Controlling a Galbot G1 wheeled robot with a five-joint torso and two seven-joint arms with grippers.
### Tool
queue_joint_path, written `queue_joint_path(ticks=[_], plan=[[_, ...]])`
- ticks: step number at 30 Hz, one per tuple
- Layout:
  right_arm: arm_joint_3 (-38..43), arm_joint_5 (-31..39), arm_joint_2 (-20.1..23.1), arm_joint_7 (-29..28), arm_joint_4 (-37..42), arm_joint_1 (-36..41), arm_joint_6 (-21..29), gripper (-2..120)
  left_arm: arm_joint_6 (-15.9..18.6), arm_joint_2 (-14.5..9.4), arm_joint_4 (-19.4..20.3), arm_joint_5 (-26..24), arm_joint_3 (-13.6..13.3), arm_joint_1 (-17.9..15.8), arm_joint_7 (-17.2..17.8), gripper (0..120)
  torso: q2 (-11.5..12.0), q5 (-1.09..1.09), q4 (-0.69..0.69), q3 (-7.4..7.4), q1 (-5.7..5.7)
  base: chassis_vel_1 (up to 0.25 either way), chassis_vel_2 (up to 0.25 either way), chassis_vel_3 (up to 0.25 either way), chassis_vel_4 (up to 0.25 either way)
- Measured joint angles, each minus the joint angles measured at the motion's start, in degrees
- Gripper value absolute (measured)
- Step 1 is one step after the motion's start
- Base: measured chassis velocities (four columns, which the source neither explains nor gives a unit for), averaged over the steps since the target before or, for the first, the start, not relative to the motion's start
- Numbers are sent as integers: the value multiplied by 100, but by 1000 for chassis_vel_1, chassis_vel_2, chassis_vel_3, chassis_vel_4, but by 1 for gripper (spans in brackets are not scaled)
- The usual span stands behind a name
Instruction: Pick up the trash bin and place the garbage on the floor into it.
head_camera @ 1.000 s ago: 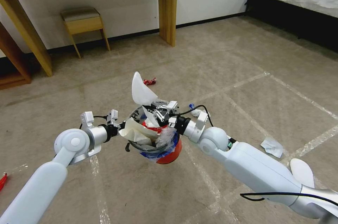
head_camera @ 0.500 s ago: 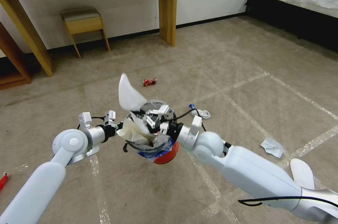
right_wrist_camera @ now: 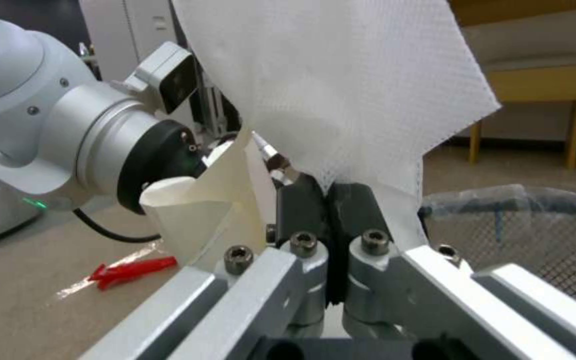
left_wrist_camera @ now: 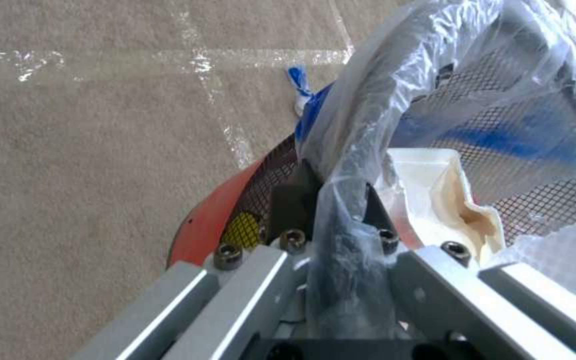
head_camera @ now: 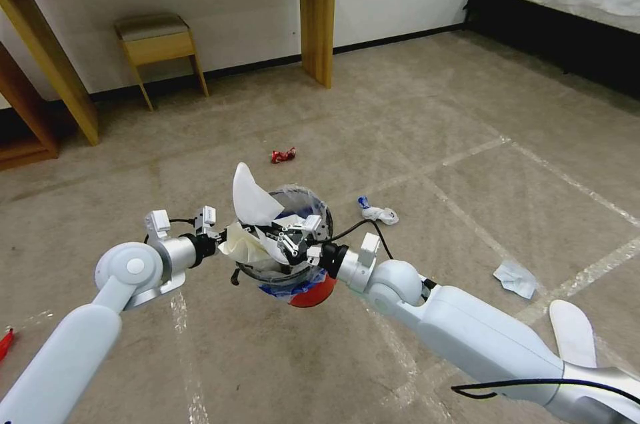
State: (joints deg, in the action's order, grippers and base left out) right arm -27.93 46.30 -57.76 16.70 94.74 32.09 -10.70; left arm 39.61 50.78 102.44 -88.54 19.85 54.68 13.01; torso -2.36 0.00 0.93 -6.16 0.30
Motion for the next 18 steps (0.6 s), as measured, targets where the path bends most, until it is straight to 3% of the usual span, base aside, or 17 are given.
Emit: queue_joint_path(ticks=[9, 12, 14, 18], plan=[[-6, 21, -17, -3, -16, -31, -8, 1, 1, 41, -106, -13, 4, -44, -11, 1, 0, 0, 0, 0, 0, 0, 0, 0, 0], [-4, 52, -16, -3, -1, -48, -12, 9, 1, 32, -139, -13, 11, -50, -24, 1, 0, 0, 0, 0, 0, 0, 0, 0, 0], [2, 77, -14, -4, 27, -69, -15, 22, 1, 6, -152, -6, 26, -39, -35, 1, 0, 0, 0, 0, 0, 0, 0, 0, 0], [20, 87, -2, -14, 65, -71, -16, 32, 2, -26, -124, 12, 47, 23, -44, 1, 0, 0, 0, 0, 0, 0, 0, 0, 0]])
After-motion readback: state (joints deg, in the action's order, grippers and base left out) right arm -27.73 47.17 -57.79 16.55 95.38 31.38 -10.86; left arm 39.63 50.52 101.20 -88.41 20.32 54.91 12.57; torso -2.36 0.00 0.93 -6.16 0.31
